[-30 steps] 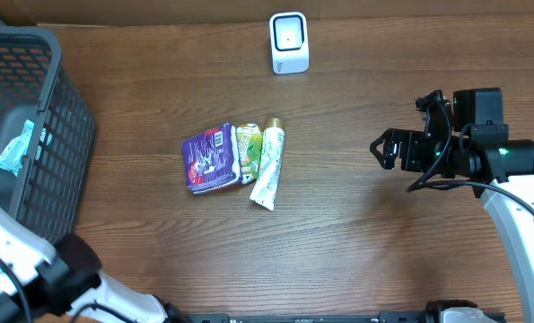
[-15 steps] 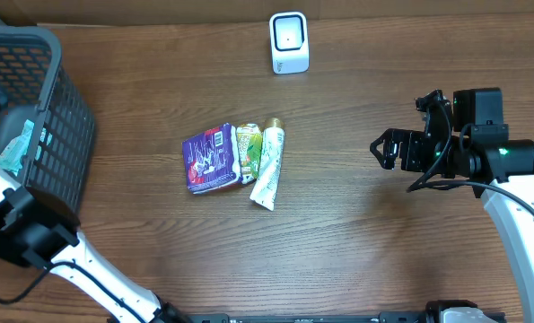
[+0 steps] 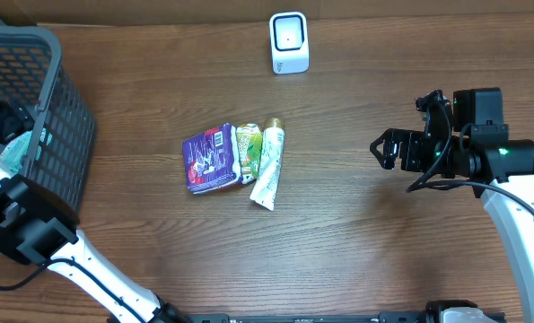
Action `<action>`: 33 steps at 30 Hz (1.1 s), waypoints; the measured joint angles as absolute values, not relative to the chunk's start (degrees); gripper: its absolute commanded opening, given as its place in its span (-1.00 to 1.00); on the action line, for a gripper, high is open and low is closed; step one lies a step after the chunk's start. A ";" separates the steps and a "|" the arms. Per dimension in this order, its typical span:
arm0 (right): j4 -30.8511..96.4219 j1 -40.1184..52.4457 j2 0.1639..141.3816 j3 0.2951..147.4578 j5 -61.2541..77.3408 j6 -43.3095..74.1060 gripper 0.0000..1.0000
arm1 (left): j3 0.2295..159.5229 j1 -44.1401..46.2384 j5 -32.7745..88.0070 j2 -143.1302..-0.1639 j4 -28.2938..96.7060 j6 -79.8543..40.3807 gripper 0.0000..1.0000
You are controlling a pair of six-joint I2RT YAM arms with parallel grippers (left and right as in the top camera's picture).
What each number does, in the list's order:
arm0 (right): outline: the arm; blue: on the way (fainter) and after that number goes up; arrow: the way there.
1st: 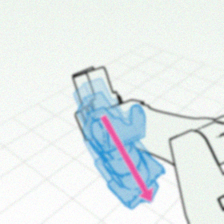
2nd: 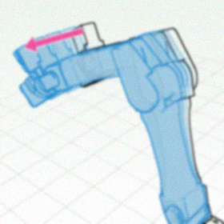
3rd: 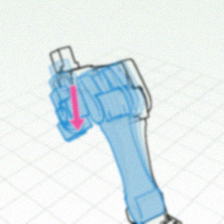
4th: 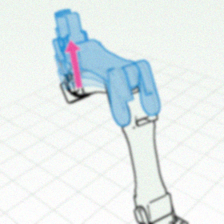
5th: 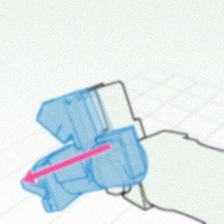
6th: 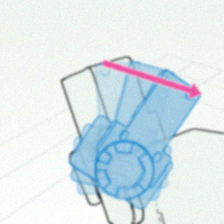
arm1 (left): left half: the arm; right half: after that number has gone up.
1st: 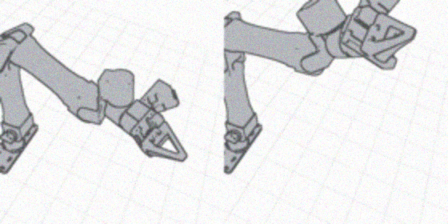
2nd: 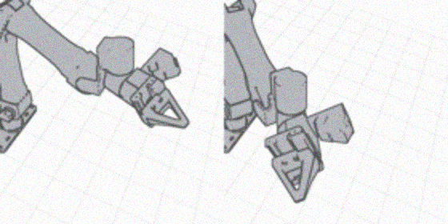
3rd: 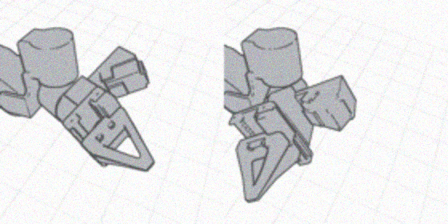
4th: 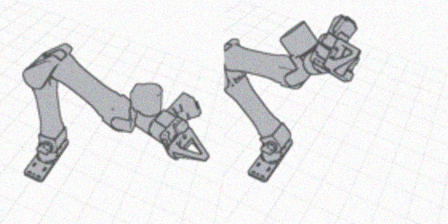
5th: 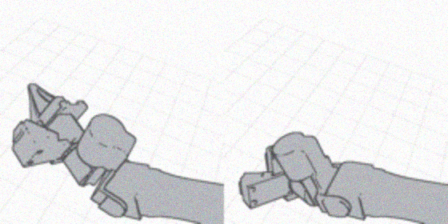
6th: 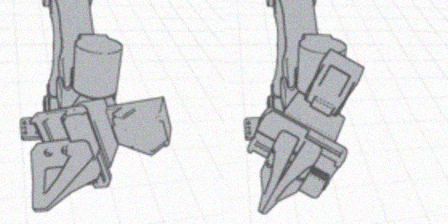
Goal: Scan the item barcode
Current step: 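Grasp the mint-green wipes packet in the basket with the left gripper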
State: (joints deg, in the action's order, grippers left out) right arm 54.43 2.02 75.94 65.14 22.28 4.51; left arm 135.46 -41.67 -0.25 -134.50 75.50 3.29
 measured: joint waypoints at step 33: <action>54.43 2.02 76.51 65.14 22.28 4.51 1.00 | 115.83 -41.67 -0.86 -134.52 49.39 25.52 1.00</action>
